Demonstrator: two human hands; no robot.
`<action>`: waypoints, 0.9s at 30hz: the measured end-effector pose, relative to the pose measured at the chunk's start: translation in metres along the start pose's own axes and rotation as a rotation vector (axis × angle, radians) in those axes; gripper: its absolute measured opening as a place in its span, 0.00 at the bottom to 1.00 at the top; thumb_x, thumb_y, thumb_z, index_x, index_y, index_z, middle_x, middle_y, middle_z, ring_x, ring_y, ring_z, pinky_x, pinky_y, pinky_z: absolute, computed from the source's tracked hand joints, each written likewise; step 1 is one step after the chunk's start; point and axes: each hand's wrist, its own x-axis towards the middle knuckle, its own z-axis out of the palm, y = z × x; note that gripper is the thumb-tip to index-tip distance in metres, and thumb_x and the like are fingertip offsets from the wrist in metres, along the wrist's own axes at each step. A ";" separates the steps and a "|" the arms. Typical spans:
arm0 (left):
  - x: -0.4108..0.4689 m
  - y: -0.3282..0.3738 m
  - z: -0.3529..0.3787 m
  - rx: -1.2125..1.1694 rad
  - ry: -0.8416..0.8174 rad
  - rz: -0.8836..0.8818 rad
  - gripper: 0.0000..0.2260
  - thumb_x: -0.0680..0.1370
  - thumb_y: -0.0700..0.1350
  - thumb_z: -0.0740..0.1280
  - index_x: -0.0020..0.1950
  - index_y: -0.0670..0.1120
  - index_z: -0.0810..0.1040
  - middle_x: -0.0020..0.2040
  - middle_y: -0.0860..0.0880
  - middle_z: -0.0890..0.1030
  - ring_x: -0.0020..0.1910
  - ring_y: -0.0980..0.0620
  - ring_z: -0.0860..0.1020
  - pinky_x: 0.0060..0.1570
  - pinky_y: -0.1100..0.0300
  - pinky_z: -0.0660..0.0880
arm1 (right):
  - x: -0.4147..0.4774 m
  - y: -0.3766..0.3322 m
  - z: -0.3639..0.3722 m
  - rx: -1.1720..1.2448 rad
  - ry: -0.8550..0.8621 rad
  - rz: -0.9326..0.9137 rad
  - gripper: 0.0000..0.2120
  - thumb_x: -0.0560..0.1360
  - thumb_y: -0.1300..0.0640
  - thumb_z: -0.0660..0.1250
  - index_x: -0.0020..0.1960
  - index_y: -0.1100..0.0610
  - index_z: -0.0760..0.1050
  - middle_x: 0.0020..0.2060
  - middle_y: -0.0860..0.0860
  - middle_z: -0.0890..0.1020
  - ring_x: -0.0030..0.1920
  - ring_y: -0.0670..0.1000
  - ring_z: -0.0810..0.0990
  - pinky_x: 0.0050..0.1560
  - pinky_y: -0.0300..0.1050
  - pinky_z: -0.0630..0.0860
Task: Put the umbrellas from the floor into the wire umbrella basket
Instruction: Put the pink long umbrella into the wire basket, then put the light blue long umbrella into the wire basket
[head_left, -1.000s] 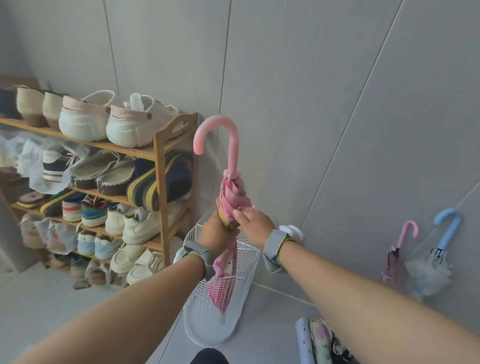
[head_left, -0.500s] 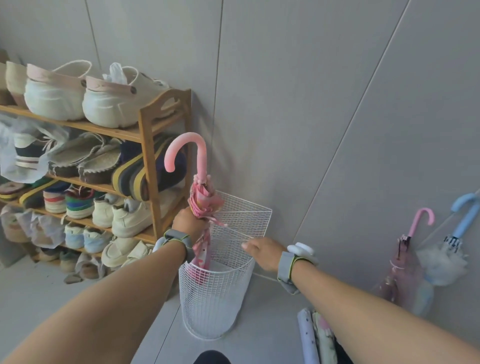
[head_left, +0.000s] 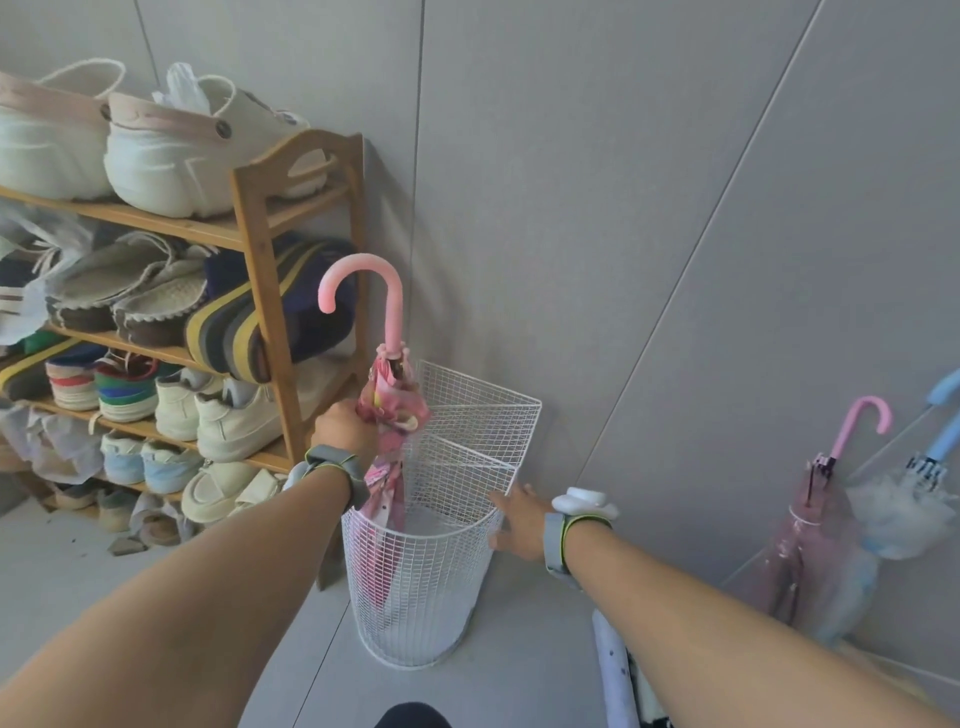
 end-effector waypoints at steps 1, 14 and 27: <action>0.003 0.001 0.002 -0.012 0.027 -0.008 0.09 0.76 0.43 0.61 0.47 0.43 0.81 0.46 0.39 0.83 0.44 0.39 0.79 0.40 0.55 0.70 | 0.002 0.002 0.003 0.012 0.003 -0.001 0.35 0.78 0.45 0.60 0.79 0.50 0.46 0.78 0.58 0.44 0.78 0.61 0.43 0.76 0.60 0.53; 0.006 0.015 0.017 -0.225 0.045 -0.315 0.23 0.74 0.42 0.68 0.66 0.37 0.66 0.66 0.35 0.71 0.65 0.35 0.72 0.65 0.46 0.69 | 0.003 0.011 0.004 0.069 -0.008 -0.067 0.40 0.76 0.43 0.63 0.79 0.46 0.44 0.78 0.58 0.38 0.78 0.60 0.43 0.76 0.59 0.53; -0.070 0.030 0.020 -0.436 0.105 0.155 0.03 0.73 0.37 0.63 0.45 0.41 0.72 0.45 0.39 0.78 0.41 0.45 0.74 0.41 0.52 0.73 | -0.038 0.052 0.020 0.240 0.229 -0.204 0.33 0.76 0.51 0.65 0.76 0.45 0.54 0.74 0.50 0.67 0.68 0.54 0.73 0.65 0.45 0.69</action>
